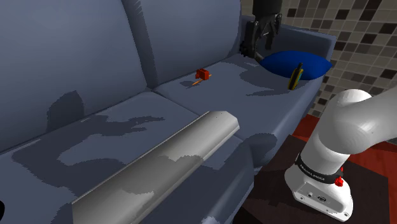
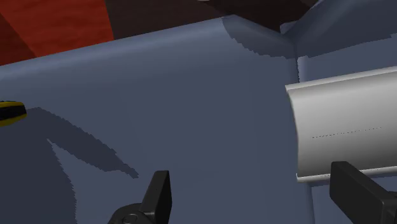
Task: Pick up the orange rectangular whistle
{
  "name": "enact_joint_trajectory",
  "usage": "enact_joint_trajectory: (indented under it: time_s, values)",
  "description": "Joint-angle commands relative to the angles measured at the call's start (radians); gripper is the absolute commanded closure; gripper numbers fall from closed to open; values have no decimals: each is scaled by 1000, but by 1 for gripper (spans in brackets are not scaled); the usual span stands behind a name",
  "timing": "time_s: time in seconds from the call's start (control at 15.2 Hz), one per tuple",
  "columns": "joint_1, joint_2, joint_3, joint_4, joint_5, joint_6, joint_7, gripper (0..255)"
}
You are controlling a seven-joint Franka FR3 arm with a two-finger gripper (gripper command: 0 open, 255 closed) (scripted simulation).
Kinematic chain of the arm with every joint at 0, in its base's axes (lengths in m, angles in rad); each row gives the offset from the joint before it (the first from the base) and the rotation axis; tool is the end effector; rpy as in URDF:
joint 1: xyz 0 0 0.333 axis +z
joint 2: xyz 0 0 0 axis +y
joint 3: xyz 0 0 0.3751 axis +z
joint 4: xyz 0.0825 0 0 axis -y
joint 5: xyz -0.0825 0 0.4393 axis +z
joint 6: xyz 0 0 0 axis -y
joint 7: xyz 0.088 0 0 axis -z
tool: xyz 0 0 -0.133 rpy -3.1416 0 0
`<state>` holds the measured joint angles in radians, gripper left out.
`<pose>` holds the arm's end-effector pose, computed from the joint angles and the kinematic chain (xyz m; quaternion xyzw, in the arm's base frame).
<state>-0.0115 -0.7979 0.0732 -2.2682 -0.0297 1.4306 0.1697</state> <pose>0.3002 0.0239 0.6432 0.9967 -0.0672 -0.0161 0.0428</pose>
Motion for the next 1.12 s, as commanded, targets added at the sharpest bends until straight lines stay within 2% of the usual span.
enact_joint_trajectory:
  time_s: [0.0,0.53,1.06]
  values:
    - [0,0,0,0,0,0,0,0]
    - [-17,227,-80,30,-40,214,-102,0]
    - [-28,497,-146,149,-40,381,-203,0]
